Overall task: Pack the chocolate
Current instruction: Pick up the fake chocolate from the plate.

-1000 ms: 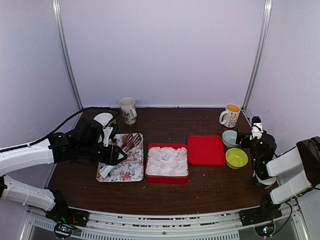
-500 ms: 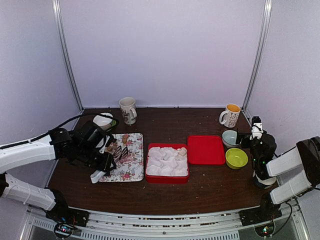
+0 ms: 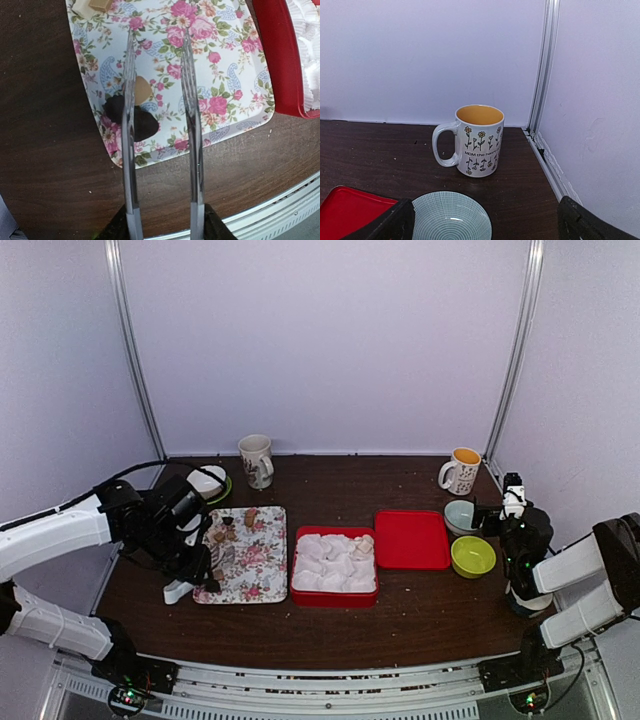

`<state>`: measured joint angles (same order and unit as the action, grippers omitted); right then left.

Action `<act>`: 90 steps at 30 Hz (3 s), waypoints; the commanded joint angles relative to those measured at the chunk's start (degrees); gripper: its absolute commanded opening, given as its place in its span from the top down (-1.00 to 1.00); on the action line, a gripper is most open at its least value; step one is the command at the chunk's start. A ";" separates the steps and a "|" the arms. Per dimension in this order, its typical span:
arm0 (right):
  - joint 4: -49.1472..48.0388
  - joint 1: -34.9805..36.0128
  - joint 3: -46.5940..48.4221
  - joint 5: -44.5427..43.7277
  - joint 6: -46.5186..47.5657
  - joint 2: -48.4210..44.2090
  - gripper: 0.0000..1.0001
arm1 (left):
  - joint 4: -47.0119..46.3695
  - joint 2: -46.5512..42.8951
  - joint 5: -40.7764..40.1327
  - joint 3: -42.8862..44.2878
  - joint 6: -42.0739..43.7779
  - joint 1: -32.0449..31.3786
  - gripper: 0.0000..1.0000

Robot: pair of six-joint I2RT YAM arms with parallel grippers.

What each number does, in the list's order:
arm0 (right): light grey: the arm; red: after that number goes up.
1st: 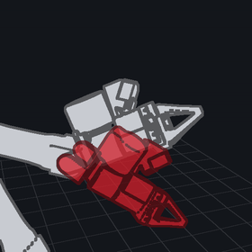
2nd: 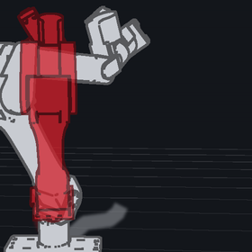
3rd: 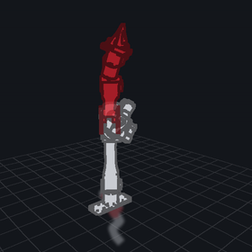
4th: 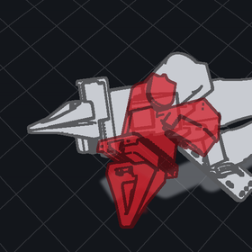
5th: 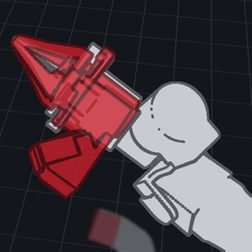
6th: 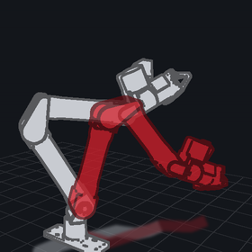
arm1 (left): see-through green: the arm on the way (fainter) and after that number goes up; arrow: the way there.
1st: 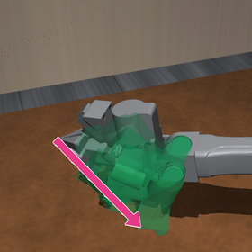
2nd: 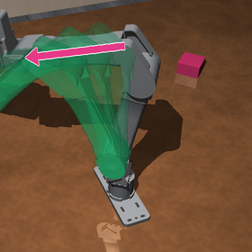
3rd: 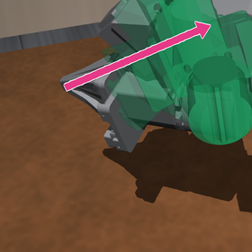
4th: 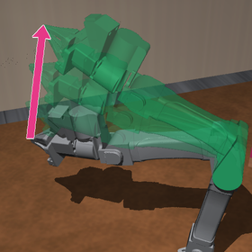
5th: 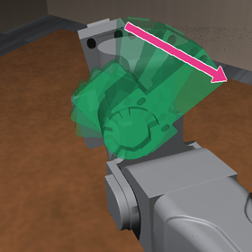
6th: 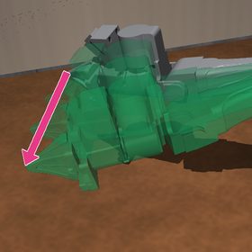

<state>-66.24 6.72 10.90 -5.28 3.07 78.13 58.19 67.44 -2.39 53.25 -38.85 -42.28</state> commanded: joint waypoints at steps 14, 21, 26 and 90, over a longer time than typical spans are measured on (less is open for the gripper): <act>-0.39 -0.31 1.01 0.28 -0.08 -0.43 -1.00 | 12.95 0.72 5.11 4.96 2.69 1.94 0.17; -0.38 -0.39 1.03 0.30 -0.08 -0.43 -1.00 | 18.73 -0.17 5.91 9.22 0.19 1.93 0.17; -0.39 -0.39 0.97 0.31 -0.08 -0.43 -1.00 | 20.99 -1.18 6.68 9.42 -0.88 1.94 0.17; -0.38 -0.39 1.04 0.36 -0.08 -0.43 -1.00 | 7.50 3.43 8.15 -1.31 -1.02 4.31 0.12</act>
<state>-66.22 6.72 10.92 -5.19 3.07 78.13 67.61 70.54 6.24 51.90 -40.10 -38.35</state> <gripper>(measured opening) 0.999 0.453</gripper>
